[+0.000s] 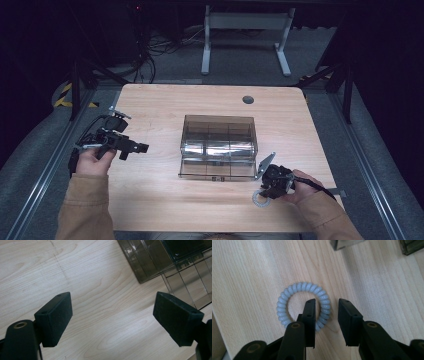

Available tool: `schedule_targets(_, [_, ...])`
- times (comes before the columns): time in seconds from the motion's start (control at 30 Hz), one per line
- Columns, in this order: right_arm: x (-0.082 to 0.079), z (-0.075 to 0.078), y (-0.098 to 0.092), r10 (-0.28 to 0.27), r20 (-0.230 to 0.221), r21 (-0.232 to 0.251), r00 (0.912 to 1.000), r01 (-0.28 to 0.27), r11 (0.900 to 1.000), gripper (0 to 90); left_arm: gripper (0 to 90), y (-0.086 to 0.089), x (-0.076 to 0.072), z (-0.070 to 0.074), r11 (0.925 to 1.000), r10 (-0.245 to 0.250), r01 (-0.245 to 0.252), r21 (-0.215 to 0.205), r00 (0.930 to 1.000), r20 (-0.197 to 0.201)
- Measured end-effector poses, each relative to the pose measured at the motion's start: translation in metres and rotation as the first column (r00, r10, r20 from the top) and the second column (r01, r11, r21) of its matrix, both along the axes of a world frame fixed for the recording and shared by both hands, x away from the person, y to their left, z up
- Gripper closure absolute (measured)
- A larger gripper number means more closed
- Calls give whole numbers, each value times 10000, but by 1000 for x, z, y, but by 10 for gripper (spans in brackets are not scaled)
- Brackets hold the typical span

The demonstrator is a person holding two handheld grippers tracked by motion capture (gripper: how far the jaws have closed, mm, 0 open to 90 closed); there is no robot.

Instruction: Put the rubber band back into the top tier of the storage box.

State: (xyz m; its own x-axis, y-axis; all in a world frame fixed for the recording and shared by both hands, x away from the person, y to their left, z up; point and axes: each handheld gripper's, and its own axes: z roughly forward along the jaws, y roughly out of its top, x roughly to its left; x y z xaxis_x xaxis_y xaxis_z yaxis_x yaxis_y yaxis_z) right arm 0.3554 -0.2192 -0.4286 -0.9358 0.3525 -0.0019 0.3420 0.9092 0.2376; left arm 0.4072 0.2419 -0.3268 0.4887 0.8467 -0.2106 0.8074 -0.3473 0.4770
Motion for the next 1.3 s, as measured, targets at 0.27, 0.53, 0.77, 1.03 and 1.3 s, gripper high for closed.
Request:
schedule_targets(0.27, [0, 0, -1, -106, 96, -267, 9999, 109, 9996, 805, 165, 0, 0, 0, 10000, -37, 37, 37, 10000, 4])
schedule_targets(0.53, [1, 1, -1, -149, 48, -227, 9999, 150, 9996, 814, 165, 0, 0, 0, 10000, -75, 75, 47, 10000, -8])
schedule_targets(0.77, [1, 0, -2, -211, 6, -180, 9998, 211, 9996, 815, 165, 0, 0, 0, 10000, -71, 70, -14, 10000, -5])
schedule_targets(1.03, [1, 8, -7, -492, -57, 196, 9988, 493, 9986, 815, 165, -1, 1, 0, 9999, -107, 107, 27, 9999, -23])
schedule_targets(1.3, [1, 20, -12, -696, 102, 606, 9975, 688, 9958, 816, 165, -1, 0, 1, 10000, -63, 63, -19, 10000, 2])
